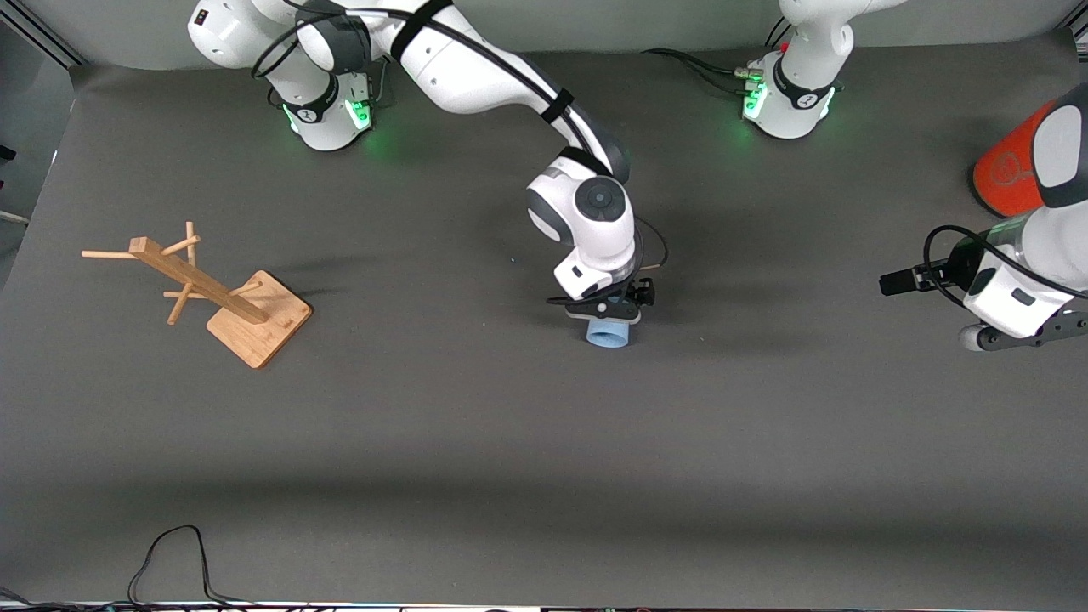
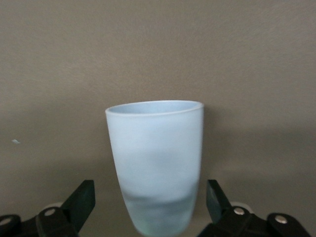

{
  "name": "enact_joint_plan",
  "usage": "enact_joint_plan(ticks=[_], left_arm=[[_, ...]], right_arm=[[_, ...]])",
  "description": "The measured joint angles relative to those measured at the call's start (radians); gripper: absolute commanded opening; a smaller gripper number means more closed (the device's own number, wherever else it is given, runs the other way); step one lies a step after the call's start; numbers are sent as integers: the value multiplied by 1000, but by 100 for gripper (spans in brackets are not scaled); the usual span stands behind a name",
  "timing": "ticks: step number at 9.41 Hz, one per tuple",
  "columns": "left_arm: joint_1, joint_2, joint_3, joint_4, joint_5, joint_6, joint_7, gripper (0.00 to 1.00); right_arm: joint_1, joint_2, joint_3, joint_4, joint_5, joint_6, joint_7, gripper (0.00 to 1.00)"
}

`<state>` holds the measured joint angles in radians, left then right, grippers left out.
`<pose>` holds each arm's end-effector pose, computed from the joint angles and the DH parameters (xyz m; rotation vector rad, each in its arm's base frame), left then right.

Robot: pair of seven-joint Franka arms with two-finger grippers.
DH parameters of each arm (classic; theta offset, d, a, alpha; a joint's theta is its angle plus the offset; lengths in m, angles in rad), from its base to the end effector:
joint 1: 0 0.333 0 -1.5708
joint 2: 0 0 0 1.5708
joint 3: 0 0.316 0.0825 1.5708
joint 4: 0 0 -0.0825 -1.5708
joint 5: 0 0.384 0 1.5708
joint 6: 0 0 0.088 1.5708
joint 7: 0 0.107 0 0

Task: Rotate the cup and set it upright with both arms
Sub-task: 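Carry the cup to mid-table, lay it on its side, open the right gripper, then withdraw the right gripper while the left gripper reaches the cup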

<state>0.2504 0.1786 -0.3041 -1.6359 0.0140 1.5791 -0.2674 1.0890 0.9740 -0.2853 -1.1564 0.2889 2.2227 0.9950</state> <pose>0.5890 -0.0188 0.4966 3.1008 0.3275 -0.3611 0.4803 0.6114 0.2269 -3.0136 0.3289 -0.1057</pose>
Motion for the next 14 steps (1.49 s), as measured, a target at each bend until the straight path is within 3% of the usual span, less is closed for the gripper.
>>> enact_joint_plan(ticks=[2,4,7,9,12,14], left_arm=[[-31,6,-2,-1,0,0,-204,100],[-83,52,-3,27,-9,0,-517,100],[-208,240,-8,151,-38,-4,-908,100],[-302,384,-10,222,-41,-4,-1078,100],[-434,572,-8,330,-28,-2,-1285,100],[-488,673,-3,381,3,-2,-1341,98]], right_arm=[[-31,-125,-12,4,0,-164,-45,100],[-82,-335,-39,-96,-1,-308,-231,100],[-139,-601,-165,-329,-3,-372,-478,100],[-159,-677,-238,-377,-42,-436,-586,100],[-301,-737,-212,-380,-63,-509,-680,100],[-487,-783,-78,-381,-76,-547,-730,100]])
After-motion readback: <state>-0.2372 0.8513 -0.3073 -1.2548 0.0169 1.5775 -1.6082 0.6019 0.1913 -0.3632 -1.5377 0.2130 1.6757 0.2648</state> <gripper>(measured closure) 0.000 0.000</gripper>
